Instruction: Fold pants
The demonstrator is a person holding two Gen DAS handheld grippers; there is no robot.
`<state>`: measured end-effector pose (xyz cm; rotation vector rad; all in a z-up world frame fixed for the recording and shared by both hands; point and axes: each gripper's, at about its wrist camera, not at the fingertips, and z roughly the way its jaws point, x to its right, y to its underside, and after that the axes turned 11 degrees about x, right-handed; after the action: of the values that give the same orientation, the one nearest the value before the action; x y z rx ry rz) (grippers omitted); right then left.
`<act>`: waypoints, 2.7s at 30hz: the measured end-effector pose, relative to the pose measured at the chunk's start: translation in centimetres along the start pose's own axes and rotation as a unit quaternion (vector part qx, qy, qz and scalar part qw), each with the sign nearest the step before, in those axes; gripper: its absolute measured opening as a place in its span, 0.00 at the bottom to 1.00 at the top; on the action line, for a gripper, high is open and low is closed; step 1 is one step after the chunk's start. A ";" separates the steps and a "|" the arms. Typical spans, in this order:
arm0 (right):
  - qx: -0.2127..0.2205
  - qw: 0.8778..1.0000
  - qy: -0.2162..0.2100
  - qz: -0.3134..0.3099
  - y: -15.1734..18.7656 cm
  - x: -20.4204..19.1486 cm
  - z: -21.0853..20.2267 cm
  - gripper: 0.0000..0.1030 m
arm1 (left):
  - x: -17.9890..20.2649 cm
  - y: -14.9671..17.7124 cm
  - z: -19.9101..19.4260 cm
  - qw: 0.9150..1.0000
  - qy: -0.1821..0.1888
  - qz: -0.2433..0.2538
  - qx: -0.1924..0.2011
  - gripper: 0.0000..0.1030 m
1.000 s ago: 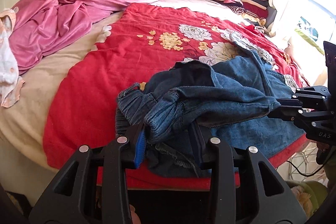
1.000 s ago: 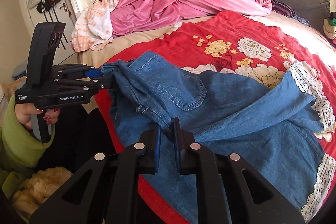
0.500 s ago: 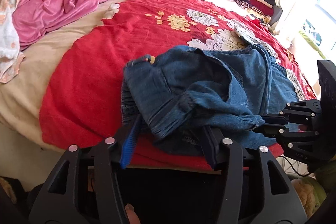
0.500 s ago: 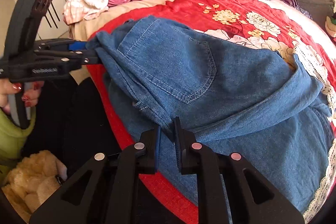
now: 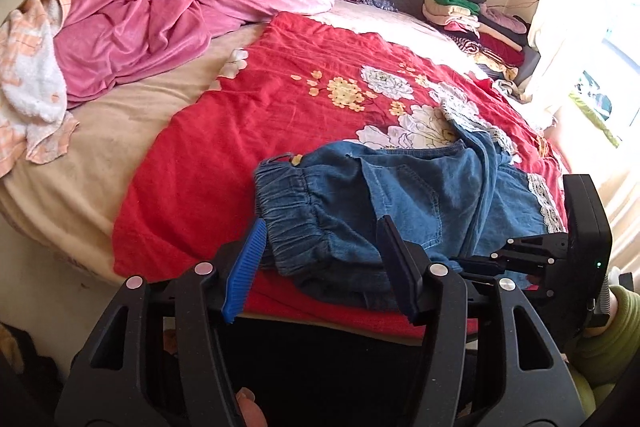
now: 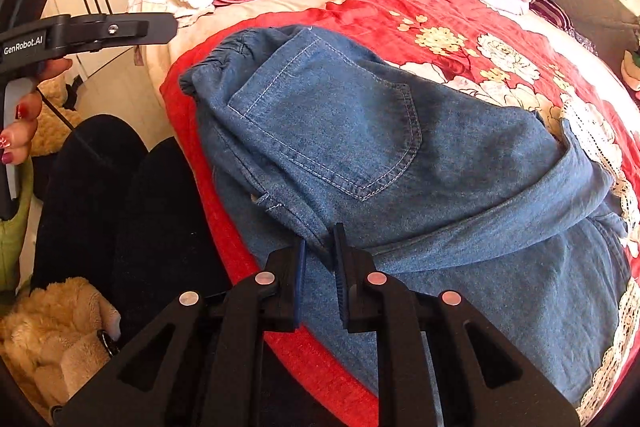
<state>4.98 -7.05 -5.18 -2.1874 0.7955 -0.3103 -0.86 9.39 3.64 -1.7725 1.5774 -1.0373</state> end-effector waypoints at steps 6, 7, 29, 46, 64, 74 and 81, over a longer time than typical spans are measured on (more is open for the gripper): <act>-0.003 0.999 -0.032 0.013 0.4 -0.2 -0.4 0.13 | 2.1 1.4 3.8 0.998 -0.009 0.041 -0.045 0.48; -0.005 0.999 -0.036 0.014 0.7 -0.2 -0.5 0.13 | 1.9 2.0 4.7 0.997 -0.018 0.040 -0.061 0.48; 0.008 0.998 -0.015 0.060 -0.1 2.3 0.4 0.37 | 1.5 4.4 5.5 0.996 -0.031 0.053 -0.060 0.48; 0.089 0.970 0.147 0.170 -3.3 18.4 -5.9 0.66 | 10.8 0.9 5.0 0.989 0.097 0.101 -0.039 0.57; -0.024 0.970 0.167 0.175 -8.6 24.8 5.4 0.71 | 16.6 4.4 13.9 0.969 0.192 0.098 -0.123 0.14; -0.015 0.962 0.191 0.196 -8.5 27.8 8.0 0.12 | 15.9 4.8 13.8 0.966 0.212 0.090 -0.119 0.14; 0.065 0.949 0.190 0.245 -6.8 27.7 -0.4 0.08 | 15.8 4.6 13.6 0.965 0.218 0.093 -0.110 0.15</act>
<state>29.31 -21.31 -0.73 -1.7522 1.4529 -0.5182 8.05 -8.13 -4.60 -1.5605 2.1564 -1.2607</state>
